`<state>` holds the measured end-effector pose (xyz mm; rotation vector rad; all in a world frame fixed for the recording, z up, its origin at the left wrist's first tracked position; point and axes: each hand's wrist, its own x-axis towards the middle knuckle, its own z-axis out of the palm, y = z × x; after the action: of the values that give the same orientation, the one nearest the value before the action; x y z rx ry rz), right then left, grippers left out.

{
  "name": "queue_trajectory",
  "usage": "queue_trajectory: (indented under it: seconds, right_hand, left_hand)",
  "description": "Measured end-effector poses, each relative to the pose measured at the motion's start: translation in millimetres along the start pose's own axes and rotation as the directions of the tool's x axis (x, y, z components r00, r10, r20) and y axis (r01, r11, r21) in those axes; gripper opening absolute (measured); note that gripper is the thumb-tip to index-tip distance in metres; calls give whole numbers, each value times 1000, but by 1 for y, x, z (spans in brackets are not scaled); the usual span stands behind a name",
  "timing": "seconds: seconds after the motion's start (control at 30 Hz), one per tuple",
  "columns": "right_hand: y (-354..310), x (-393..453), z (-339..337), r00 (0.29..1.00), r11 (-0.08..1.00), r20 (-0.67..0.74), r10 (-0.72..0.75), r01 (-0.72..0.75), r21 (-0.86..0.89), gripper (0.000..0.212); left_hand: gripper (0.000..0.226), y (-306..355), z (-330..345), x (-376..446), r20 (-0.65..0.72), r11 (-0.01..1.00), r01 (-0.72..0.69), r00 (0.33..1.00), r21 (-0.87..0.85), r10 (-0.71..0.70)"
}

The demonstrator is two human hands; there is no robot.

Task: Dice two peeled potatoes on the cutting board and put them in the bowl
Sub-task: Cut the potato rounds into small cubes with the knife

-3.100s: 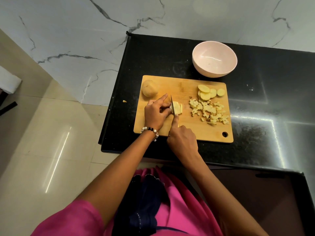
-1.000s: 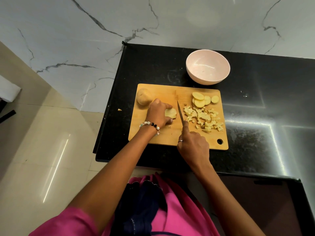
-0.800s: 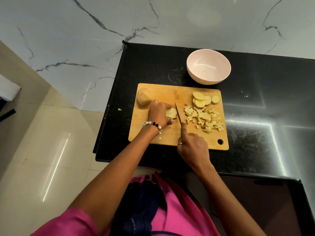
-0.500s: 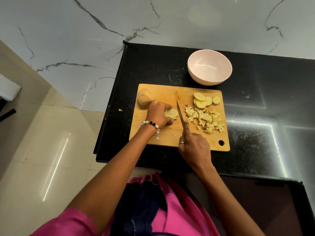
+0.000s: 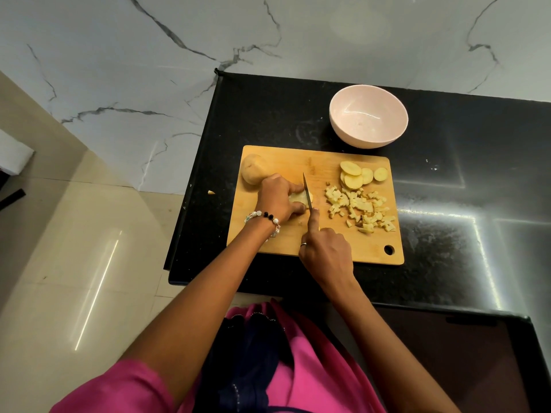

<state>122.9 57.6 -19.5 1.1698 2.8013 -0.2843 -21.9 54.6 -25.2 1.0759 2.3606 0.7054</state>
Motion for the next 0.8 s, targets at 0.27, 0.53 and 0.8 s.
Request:
queue_trajectory:
  seconds: [0.27,0.53,0.8]
  right_hand:
    - [3,-31,6,999,1000,26,-19,20,-10,65]
    - [17,-17,1,996,995,-5,94,-94,43,64]
    - [10,-21,-8,996,982,-40,84,-76,173,58]
  left_hand:
    - [54,-1,1,-2,-34,1000,-2,999,-25,2]
    - [56,-7,-1,-6,-28,996,-23,999,-90,21]
    - [60,-12,-1,-13,-30,996,-30,999,-81,28]
